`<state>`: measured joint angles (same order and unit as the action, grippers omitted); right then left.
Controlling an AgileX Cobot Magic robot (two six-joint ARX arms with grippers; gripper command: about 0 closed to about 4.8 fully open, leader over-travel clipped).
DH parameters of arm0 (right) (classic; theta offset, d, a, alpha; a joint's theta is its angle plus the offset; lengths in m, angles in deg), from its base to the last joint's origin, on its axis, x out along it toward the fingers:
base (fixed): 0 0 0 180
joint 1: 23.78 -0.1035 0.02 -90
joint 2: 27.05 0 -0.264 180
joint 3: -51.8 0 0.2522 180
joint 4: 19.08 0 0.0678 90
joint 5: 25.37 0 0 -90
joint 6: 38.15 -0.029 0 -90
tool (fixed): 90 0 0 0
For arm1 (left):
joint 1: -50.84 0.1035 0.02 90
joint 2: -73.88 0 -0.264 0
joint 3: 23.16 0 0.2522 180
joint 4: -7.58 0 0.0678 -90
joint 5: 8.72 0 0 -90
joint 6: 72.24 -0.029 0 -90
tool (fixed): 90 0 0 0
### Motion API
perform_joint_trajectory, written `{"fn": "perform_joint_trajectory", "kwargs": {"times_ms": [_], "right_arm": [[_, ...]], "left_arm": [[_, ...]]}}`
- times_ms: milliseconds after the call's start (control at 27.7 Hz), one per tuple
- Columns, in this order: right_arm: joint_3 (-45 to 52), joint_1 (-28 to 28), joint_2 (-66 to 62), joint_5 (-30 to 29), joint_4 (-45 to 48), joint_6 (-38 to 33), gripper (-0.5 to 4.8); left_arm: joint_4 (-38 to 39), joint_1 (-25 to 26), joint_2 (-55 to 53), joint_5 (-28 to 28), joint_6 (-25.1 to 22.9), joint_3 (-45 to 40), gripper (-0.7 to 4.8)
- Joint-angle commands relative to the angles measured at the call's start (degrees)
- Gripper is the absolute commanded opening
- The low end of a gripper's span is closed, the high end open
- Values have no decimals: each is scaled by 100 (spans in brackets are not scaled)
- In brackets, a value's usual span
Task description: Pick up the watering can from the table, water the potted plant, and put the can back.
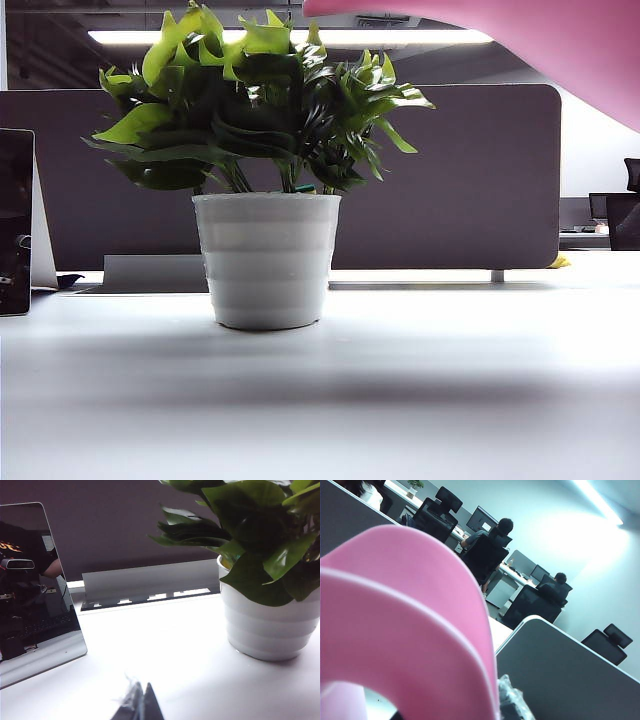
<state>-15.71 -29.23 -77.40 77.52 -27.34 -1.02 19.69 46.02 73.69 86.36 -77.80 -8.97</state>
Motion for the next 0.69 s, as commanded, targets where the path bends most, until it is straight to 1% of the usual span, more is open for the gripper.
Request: {"fn": "perform_joint_trajectory", "kwargs": {"times_ms": [36, 145, 289, 542, 687], "right_arm": [[-85, -11, 24, 55, 520, 94, -6], [-85, -11, 26, 57, 579, 118, -6], [-87, -11, 26, 70, 684, 372, -6], [-328, -13, -11, 68, 695, 407, -6], [-533, -13, -92, 46, 678, 564, -6]], "left_arm": [[-57, -7, -4, 15, 0, 7, -5], [-57, -7, -4, 13, 0, 7, -5], [-57, -9, -4, 13, 0, 7, -5], [-57, -17, -4, 13, 0, 7, -5], [-55, -179, -4, 13, 0, 7, -5]]}}
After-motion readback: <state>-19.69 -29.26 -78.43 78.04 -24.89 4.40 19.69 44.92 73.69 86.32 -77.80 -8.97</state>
